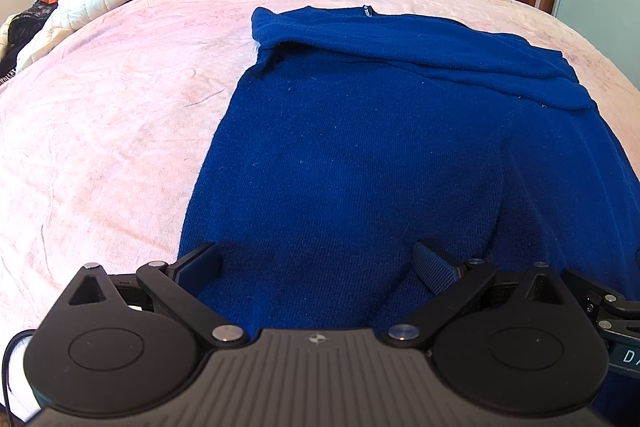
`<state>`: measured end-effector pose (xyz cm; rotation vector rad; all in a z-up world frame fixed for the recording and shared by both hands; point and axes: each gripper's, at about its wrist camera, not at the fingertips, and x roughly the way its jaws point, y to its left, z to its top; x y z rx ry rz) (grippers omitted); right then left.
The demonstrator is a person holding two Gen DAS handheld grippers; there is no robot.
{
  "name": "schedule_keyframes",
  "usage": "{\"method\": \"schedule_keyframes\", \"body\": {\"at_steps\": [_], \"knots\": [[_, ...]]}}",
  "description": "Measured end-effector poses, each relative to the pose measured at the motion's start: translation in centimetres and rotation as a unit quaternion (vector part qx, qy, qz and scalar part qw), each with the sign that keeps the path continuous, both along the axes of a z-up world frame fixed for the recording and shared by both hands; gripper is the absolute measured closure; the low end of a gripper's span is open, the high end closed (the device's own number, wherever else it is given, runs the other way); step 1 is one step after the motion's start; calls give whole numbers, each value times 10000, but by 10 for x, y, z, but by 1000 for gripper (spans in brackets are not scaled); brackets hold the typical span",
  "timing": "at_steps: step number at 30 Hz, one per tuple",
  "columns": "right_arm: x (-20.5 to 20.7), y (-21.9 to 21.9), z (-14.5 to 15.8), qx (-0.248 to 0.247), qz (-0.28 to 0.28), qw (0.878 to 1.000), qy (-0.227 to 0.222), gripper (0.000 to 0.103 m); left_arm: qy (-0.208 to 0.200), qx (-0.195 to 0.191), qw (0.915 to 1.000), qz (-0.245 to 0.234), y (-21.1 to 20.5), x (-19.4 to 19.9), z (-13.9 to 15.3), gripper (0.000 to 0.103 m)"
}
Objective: Fold small clothes
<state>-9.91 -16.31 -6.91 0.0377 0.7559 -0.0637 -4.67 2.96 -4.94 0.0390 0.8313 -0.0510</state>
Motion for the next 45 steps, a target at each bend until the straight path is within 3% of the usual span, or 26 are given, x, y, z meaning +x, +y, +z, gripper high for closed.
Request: {"method": "schedule_keyframes", "body": {"at_steps": [13, 27, 34, 39, 45], "knots": [[-6, -7, 3, 212, 167, 9996, -109, 0, 77, -49, 9999, -121, 4, 0, 3, 0], [-24, -3, 23, 617, 846, 9937, -410, 0, -5, 110, 9996, -258, 8, -2, 10, 0], [-27, -1, 27, 666, 1016, 9921, -324, 0, -105, 197, 9981, -570, 11, -10, 17, 0], [-32, -13, 29, 887, 1126, 9891, -334, 0, -99, 31, 9968, -796, 31, -17, 24, 0], [-43, -38, 35, 815, 1038, 9906, -349, 0, 57, -209, 9957, -902, 75, -31, 25, 0]]}}
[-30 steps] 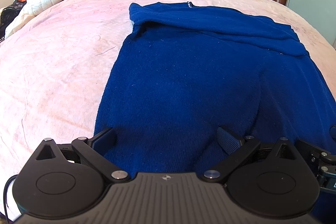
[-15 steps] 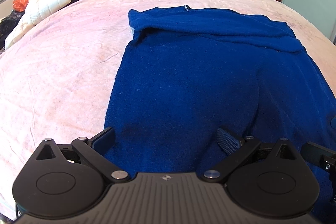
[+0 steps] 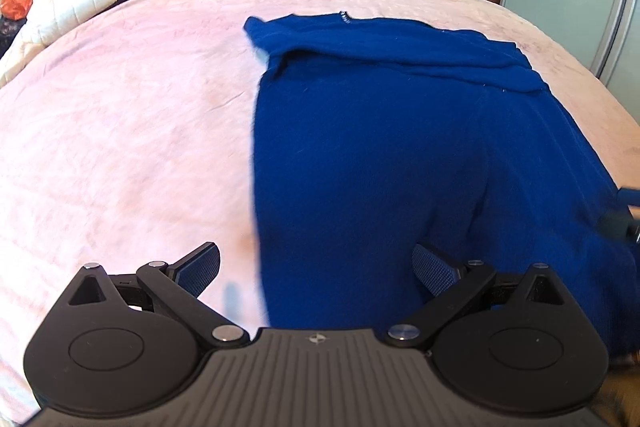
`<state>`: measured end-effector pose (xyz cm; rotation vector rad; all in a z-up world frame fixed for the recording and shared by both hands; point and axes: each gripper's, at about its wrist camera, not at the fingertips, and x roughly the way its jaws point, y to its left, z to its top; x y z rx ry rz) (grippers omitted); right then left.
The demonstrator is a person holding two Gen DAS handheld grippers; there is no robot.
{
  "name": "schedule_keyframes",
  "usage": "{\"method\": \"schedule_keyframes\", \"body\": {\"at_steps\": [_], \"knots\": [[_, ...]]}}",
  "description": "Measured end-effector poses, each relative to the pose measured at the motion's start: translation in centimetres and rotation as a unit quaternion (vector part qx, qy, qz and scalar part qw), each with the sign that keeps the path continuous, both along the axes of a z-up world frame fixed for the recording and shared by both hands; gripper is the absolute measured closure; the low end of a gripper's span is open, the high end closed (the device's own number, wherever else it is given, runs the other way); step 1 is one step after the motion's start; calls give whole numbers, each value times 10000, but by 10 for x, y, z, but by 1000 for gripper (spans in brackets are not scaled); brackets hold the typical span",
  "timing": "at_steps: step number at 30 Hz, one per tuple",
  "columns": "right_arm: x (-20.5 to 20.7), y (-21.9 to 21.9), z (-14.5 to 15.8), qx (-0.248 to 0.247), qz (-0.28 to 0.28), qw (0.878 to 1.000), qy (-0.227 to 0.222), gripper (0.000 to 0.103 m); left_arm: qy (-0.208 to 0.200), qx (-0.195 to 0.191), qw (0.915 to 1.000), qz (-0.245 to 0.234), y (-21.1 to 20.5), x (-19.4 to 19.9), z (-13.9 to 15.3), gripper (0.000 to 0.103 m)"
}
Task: Fold small clothes
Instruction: 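Grasp the sweater hem with the left gripper while the right gripper grasps beside it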
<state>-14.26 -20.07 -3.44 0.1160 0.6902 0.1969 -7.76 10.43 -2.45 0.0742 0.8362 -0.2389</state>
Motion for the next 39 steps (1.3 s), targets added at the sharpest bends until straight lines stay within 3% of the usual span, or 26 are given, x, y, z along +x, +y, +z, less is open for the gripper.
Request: {"method": "schedule_keyframes", "body": {"at_steps": [6, 10, 13, 18, 25, 34, 35, 37, 38, 39], "knots": [[-12, -39, 6, 229, -92, 9995, 206, 5, 210, -368, 9988, -255, 34, -12, 5, 0], [-25, -60, 8, 119, 83, 9993, 347, 8, 457, -666, 9947, -637, 41, -19, 6, 0], [-35, -73, 6, 152, 234, 9978, 594, 11, 742, -784, 9903, -879, 38, -23, 0, 0], [-48, -90, 1, 461, 224, 9921, 1144, 21, 1036, -872, 9869, -872, 39, -24, -8, 0], [-56, -68, -4, 498, 952, 9857, 1299, 36, 1289, -1281, 9778, -1048, 36, -25, -11, 1], [-46, -29, -6, 947, 1563, 9746, 1291, 36, 1356, -1599, 9706, -1187, 18, -25, -13, 3], [-43, -25, -5, 972, 1636, 9734, 1276, 36, 1345, -1610, 9708, -1161, 16, -25, -12, 12], [-37, -15, -6, 1004, 1733, 9715, 1267, 42, 1350, -1535, 9721, -1154, 11, -23, -10, 45], [-35, -12, -6, 963, 1769, 9714, 1259, 45, 1420, -1480, 9721, -1133, 8, -21, -11, 68], [-33, -8, -6, 901, 1789, 9718, 1243, 53, 1423, -1410, 9739, -1070, 8, -20, -11, 76]]}}
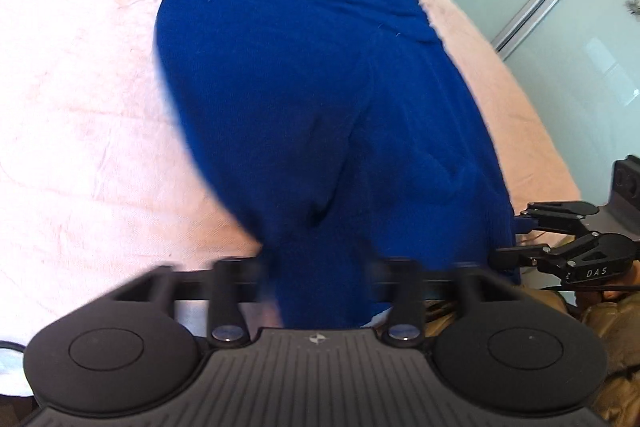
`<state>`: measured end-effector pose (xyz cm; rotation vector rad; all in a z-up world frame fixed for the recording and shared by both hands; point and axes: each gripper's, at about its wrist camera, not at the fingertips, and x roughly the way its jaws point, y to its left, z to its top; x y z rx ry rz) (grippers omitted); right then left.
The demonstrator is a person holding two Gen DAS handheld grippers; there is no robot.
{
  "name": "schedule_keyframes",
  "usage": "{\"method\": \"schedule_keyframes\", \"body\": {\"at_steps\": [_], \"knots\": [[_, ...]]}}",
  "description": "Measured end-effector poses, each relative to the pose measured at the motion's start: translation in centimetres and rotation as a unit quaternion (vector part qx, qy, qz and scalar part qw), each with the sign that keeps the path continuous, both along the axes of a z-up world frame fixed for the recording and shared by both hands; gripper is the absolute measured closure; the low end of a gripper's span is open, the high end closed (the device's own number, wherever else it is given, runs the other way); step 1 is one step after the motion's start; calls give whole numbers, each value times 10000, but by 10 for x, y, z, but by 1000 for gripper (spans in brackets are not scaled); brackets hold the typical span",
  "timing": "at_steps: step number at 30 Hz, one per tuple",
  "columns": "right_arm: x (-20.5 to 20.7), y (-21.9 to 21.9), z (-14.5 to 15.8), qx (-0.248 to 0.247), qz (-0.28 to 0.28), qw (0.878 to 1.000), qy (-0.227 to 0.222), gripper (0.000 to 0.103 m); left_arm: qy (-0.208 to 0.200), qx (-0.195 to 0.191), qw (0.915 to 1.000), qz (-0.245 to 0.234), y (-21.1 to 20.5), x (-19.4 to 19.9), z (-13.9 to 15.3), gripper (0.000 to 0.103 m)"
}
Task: Fold small clothes
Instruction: 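Grasp the sweater hem with the left gripper while the right gripper grasps beside it, then lift the hem with both grippers and fold it onto the collar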
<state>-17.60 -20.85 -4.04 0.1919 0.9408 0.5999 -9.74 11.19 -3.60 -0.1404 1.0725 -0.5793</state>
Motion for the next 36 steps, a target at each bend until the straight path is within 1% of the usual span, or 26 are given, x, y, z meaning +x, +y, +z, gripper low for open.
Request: {"method": "schedule_keyframes", "body": {"at_steps": [2, 4, 6, 7, 9, 12, 17, 20, 22, 27, 32, 36], "knots": [[2, 2, 1, -71, 3, 10000, -47, 59, -12, 93, 9999, 50, 0, 1, 1, 88], [3, 1, 1, -150, -61, 9999, -54, 73, -16, 54, 9999, 85, 2, 0, 2, 91], [3, -4, 2, -99, -168, 9998, -29, 79, -72, 53, 9999, 71, 2, -1, 4, 92], [3, -5, 2, -67, -208, 9998, -43, 80, -123, 59, 9999, 56, 1, -1, 7, 92], [3, -8, 5, -4, -270, 9996, -115, 81, -272, 3, 9996, 16, -2, -1, 14, 93], [7, -12, 15, 215, -308, 9989, -268, 81, -603, -79, 9981, -33, -6, 0, 30, 93], [22, -22, 37, 507, -463, 9955, -645, 81, -1024, -198, 9945, 16, -13, 14, 57, 93], [36, -27, 50, 613, -616, 9922, -891, 81, -1172, -242, 9927, 123, -16, 26, 69, 93], [44, -31, 56, 600, -726, 9902, -1032, 81, -1259, -244, 9915, 206, -17, 36, 76, 93], [72, -45, 62, 624, -996, 9867, -1121, 81, -1427, -175, 9883, 501, -21, 59, 88, 93], [97, -54, 65, 656, -1170, 9838, -1190, 81, -1547, 85, 9854, 700, -31, 83, 99, 93], [123, -52, 67, 619, -1304, 9814, -1266, 81, -1751, 244, 9807, 838, -43, 101, 107, 92]]}}
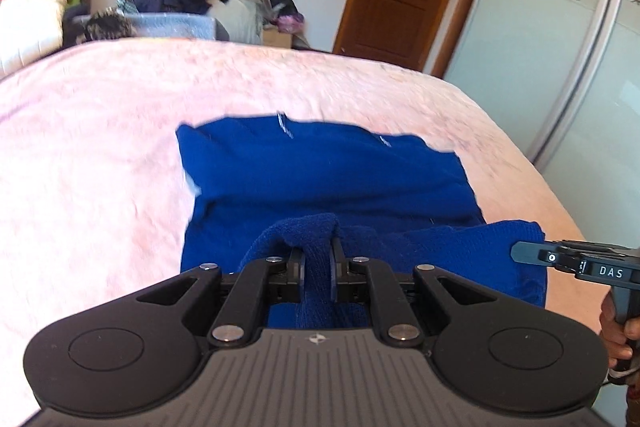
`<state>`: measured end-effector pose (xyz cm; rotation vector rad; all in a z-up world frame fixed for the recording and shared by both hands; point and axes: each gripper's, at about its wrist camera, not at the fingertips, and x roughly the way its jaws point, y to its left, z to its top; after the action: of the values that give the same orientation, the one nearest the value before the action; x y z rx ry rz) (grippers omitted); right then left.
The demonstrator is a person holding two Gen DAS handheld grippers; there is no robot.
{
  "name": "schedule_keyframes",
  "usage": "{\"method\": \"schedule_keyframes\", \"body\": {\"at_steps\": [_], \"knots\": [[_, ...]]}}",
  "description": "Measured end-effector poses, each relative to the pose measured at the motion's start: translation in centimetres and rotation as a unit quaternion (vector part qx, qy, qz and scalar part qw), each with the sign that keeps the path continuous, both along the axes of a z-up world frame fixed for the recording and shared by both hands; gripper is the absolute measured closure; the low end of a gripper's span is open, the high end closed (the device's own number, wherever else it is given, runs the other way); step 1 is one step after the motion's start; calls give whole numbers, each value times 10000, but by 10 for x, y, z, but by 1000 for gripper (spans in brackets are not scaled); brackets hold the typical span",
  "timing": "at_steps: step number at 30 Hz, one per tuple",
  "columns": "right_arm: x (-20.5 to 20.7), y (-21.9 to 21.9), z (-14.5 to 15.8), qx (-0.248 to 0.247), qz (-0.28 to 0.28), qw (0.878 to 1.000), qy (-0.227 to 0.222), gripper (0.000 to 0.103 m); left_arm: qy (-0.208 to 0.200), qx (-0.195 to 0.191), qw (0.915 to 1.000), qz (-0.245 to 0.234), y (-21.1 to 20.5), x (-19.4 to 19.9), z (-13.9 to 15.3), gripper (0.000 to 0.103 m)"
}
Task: Fold small clothes
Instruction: 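Lift the hem with both grippers and fold it onto the collar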
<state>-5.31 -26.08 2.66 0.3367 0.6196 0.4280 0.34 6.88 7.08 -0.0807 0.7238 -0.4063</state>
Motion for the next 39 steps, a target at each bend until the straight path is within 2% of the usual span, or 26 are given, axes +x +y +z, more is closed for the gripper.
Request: {"method": "schedule_keyframes", "body": {"at_steps": [10, 20, 25, 30, 33, 34, 39], "knots": [[71, -15, -2, 119, -409, 9991, -53, 81, -238, 335, 9990, 167, -19, 55, 11, 92], [138, -24, -15, 163, -682, 9975, 72, 81, -221, 565, 9978, 262, -42, 123, 2, 92], [171, -31, -28, 214, -800, 9963, 239, 81, -85, 657, 9973, 330, -53, 161, -13, 92], [199, -34, -52, 213, -912, 9939, 586, 79, 314, 544, 9971, 421, -57, 195, -38, 92], [212, -38, -66, 340, -984, 9906, 889, 73, 552, 520, 9960, 465, -56, 209, -52, 92], [214, -40, -70, 414, -1002, 9892, 987, 65, 654, 409, 9958, 495, -53, 214, -55, 92], [205, -56, -74, 907, -870, 9854, 1145, 53, 1181, -328, 9908, 577, -27, 226, -62, 91]]}}
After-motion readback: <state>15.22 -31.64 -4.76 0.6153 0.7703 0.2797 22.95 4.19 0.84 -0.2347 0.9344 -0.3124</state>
